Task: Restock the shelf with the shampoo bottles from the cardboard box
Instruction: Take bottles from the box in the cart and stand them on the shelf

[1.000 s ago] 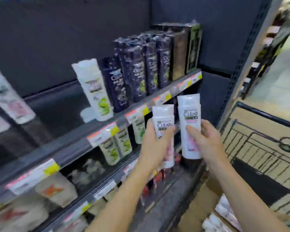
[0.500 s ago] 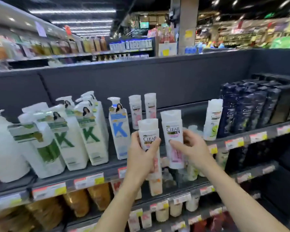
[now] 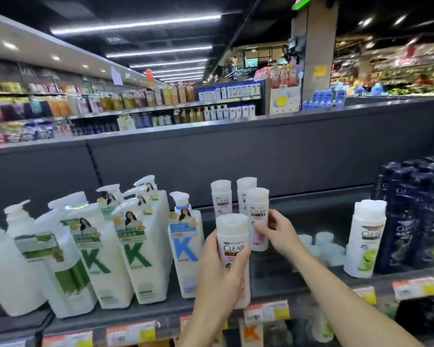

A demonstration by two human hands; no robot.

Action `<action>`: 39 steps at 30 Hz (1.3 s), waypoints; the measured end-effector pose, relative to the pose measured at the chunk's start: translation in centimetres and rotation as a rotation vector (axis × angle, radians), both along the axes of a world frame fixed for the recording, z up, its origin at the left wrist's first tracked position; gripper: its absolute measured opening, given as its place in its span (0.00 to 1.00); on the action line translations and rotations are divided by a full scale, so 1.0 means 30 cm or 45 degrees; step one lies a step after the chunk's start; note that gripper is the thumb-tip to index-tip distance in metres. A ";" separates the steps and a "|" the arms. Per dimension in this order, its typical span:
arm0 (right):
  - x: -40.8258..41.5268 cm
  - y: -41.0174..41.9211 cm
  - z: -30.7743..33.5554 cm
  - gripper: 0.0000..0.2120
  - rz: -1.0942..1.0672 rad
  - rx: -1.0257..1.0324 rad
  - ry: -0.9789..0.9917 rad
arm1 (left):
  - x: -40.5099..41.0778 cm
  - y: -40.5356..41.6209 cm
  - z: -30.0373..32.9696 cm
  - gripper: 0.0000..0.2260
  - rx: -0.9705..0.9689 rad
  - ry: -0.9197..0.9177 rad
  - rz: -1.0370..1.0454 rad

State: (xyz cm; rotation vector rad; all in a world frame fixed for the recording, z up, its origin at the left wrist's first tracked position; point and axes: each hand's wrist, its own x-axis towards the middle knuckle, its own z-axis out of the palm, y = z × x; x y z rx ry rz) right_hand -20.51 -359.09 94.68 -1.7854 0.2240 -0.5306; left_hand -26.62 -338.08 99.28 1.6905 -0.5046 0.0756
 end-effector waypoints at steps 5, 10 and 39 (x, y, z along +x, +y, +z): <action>0.067 -0.044 -0.048 0.18 0.109 0.040 -0.006 | 0.075 -0.096 -0.028 0.20 -0.026 -0.046 0.088; 0.055 -0.022 -0.041 0.22 0.141 0.116 0.023 | 0.132 -0.165 -0.046 0.22 -0.089 -0.018 0.114; -0.299 -0.115 -0.140 0.26 -0.035 -1.126 0.539 | 0.355 -0.262 -0.049 0.21 0.061 0.020 0.233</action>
